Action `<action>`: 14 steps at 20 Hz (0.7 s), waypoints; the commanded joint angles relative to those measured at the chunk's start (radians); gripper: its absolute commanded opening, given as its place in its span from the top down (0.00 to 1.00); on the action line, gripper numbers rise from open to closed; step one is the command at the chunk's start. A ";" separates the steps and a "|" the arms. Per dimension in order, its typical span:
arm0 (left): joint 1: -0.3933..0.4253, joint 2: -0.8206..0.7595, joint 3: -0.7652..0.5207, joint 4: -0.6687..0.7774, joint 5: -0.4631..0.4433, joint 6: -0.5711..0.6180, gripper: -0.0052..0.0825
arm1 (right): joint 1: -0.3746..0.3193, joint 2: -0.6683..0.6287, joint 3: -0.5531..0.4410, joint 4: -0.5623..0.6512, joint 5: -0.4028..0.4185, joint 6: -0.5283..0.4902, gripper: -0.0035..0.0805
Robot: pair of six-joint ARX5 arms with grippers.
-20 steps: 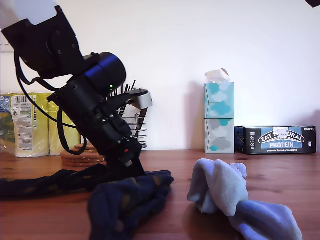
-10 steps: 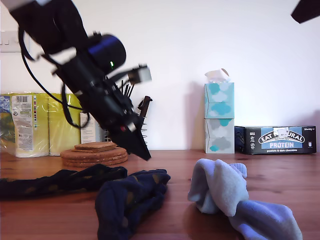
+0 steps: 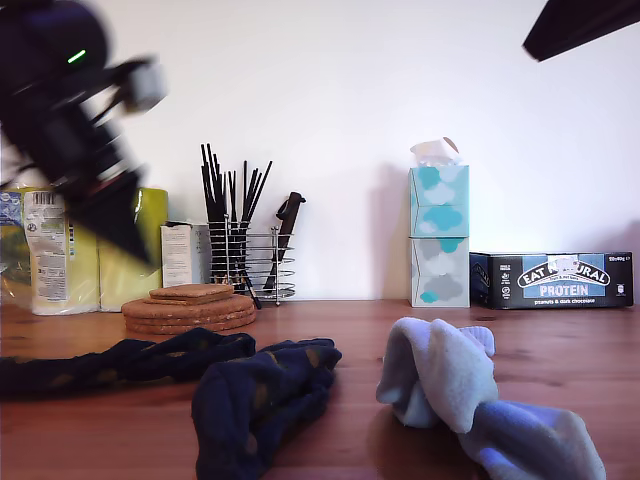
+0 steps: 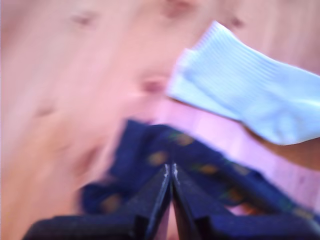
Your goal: Pair up the socks based on colour and pattern, by placing each sock on top of its pair
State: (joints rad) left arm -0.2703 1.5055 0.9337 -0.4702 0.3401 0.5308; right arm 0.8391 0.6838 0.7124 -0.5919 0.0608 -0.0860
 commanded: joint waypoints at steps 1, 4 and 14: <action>0.028 -0.081 -0.091 0.040 -0.031 0.010 0.96 | -0.001 -0.005 -0.013 0.035 -0.003 -0.019 0.97; 0.098 -0.203 -0.149 0.004 -0.097 0.072 0.96 | -0.026 0.015 -0.013 0.088 -0.058 -0.019 0.97; 0.251 -0.180 -0.149 -0.127 -0.125 0.540 0.47 | -0.071 0.121 -0.013 0.261 -0.142 -0.016 0.97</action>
State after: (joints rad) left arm -0.0158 1.3155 0.8066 -0.6060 0.2085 1.0149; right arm 0.7712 0.8024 0.7120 -0.3405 -0.0731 -0.1051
